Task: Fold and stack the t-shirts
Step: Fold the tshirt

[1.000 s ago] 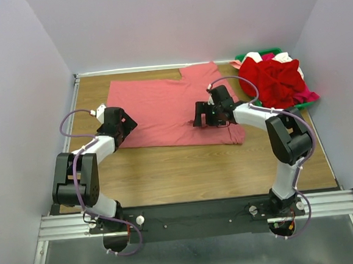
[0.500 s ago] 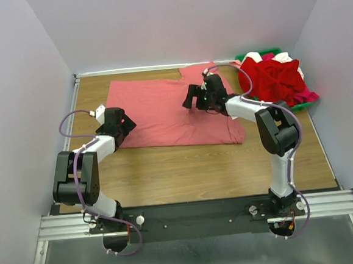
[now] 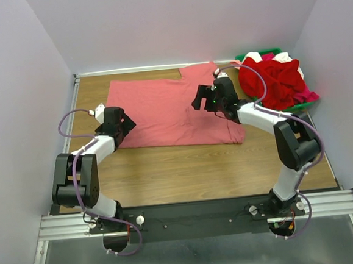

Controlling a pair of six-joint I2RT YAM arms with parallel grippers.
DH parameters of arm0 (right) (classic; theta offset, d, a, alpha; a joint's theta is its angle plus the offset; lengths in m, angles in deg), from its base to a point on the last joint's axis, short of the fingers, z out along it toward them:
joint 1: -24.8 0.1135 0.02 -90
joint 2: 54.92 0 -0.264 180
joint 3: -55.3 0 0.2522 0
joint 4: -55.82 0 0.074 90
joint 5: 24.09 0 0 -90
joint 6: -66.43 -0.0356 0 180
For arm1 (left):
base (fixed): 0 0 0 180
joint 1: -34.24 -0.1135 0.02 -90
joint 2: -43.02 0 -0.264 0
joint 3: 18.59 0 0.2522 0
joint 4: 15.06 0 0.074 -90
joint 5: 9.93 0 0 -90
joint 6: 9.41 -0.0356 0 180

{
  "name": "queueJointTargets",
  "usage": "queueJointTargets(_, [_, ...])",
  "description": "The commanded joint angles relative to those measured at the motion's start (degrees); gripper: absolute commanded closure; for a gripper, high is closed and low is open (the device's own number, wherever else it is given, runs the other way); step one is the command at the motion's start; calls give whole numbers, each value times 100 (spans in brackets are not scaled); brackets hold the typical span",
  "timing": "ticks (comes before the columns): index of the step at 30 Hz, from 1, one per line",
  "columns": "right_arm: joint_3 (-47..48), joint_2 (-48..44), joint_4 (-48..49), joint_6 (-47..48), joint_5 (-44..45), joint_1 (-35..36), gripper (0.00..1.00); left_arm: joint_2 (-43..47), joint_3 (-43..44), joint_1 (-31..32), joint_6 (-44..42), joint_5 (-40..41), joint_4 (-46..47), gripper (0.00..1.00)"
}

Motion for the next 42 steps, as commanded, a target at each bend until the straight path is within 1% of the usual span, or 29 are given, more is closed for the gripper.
queueJointTargets(1, [-663, -423, -275, -12, 336, 21, 0, 276, 323, -4, -105, -59, -44, 2])
queueJointTargets(5, [-743, -212, -337, -55, 186, 21, 0, -49, 702, -4, -122, -174, -44, 2])
queueJointTargets(8, [-638, 165, -355, -38, 124, 21, 0, -723, 1009, -4, -166, -358, -35, 2])
queueJointTargets(10, [-628, 254, -355, -38, 72, 21, 0, -1006, 1255, -4, -149, -341, -114, 2])
queueJointTargets(12, [-672, 245, -381, 50, 28, 21, 0, -1296, 1370, -4, -114, -472, -150, 2])
queueJointTargets(15, [-891, 140, -399, 85, 28, 30, 0, -1420, 1397, 13, -61, -666, -150, 2])
queueJointTargets(17, [-1164, -26, -399, 41, -201, 30, 0, -1403, 1301, 13, 18, -632, -280, 2])
queueJointTargets(19, [-1470, -254, -390, -55, -123, 56, 0, -1246, 1143, 13, 289, -438, -474, 2])
queueJointTargets(22, [-1813, -570, -390, -117, -52, 214, 0, -1017, 775, 13, 440, -455, -519, 7])
queueJointTargets(25, [-2078, -844, -399, -178, -34, 416, 0, -797, 457, 22, 519, -543, -536, 7])
queueJointTargets(26, [-2174, -949, -399, -257, 157, 452, 0, -710, 265, 22, 554, -578, -545, 6])
queueJointTargets(27, [-2384, -1159, -399, -310, 177, 496, 0, -474, 11, 22, 615, -578, -536, 3])
queueJointTargets(29, [-2579, -1371, -399, -433, 186, 514, 0, -192, -307, 31, 738, -605, -467, 3])
queueJointTargets(30, [-2806, -1563, -399, -486, 212, 522, 0, 97, -474, 39, 930, -587, -431, 2])
queueJointTargets(31, [-2895, -1661, -399, -556, 256, 522, 0, 239, -771, 48, 984, -579, -422, 2])
queueJointTargets(36, [-3423, -2145, -390, -723, 388, 540, 0, 1143, -1415, 66, 1283, -385, -580, 2])
queueJointTargets(42, [-3924, -2716, -399, -881, 397, 549, 0, 1917, -2039, 92, 1556, -402, -720, 3])
